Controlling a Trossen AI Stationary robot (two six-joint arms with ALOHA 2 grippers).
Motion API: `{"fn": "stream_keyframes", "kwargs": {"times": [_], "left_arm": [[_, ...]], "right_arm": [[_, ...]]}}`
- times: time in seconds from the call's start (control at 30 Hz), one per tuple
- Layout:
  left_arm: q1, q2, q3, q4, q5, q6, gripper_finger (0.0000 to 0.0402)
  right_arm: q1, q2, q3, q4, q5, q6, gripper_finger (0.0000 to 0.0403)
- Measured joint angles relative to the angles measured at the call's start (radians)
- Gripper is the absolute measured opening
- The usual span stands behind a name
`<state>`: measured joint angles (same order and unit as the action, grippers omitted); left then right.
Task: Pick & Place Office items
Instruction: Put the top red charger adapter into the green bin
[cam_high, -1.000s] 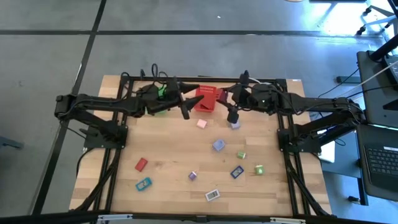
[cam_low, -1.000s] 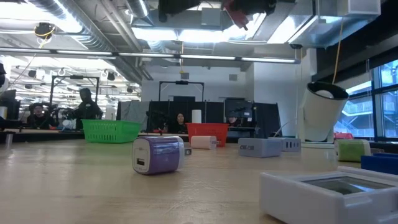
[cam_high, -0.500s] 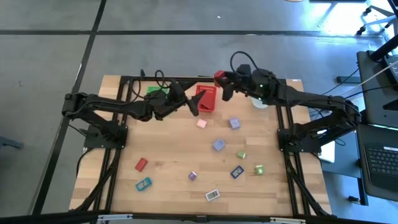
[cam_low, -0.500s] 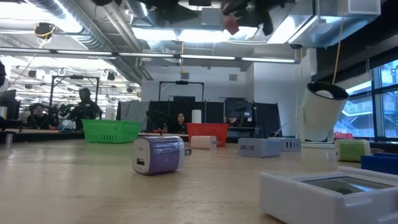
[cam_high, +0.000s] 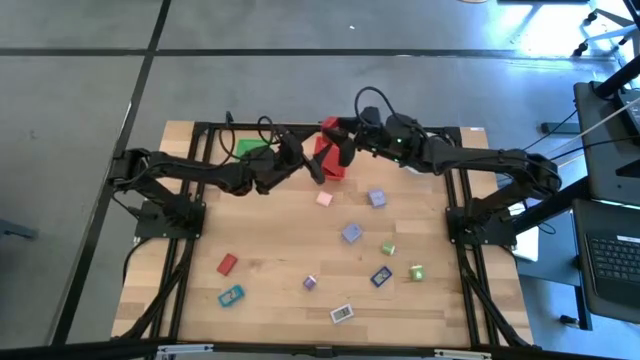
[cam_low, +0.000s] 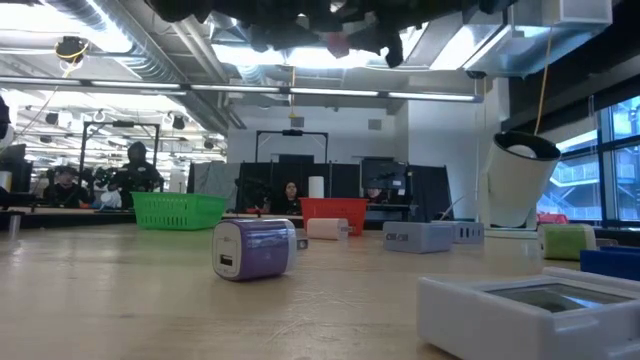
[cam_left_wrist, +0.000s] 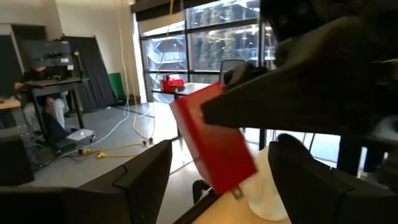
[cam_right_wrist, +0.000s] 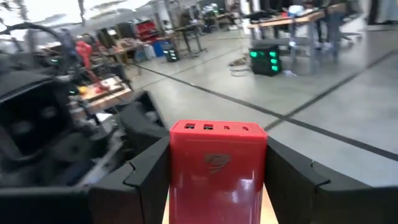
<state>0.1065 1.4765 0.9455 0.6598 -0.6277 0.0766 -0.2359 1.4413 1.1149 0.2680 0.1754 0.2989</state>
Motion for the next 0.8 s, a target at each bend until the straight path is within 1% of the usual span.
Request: {"fn": "stream_keyframes", "kwargs": {"times": [0.2, 0.37, 0.53, 0.67, 0.8], "left_arm": [[0.04, 0.0, 0.0, -0.019, 0.07, -0.122, 0.0263], [0.058, 0.0, 0.0, -0.018, 0.079, -0.146, 0.0263], [0.07, 0.0, 0.0, -0.018, 0.085, -0.233, 0.0261], [0.073, 0.0, 0.0, -0.018, 0.084, -0.303, 0.0254], [0.073, 0.0, -0.001, -0.018, 0.094, -0.341, 0.0241]], "right_arm": [[0.0, 0.022, 0.0, 0.065, -0.034, -0.06, 0.0212], [0.0, 0.022, 0.0, 0.066, -0.033, -0.105, 0.0212], [0.0, 0.022, 0.0, 0.065, -0.032, -0.151, 0.0212], [0.0, 0.022, 0.0, 0.061, -0.03, -0.19, 0.0212], [0.0, 0.022, 0.0, 0.061, -0.031, -0.21, 0.0212]]}}
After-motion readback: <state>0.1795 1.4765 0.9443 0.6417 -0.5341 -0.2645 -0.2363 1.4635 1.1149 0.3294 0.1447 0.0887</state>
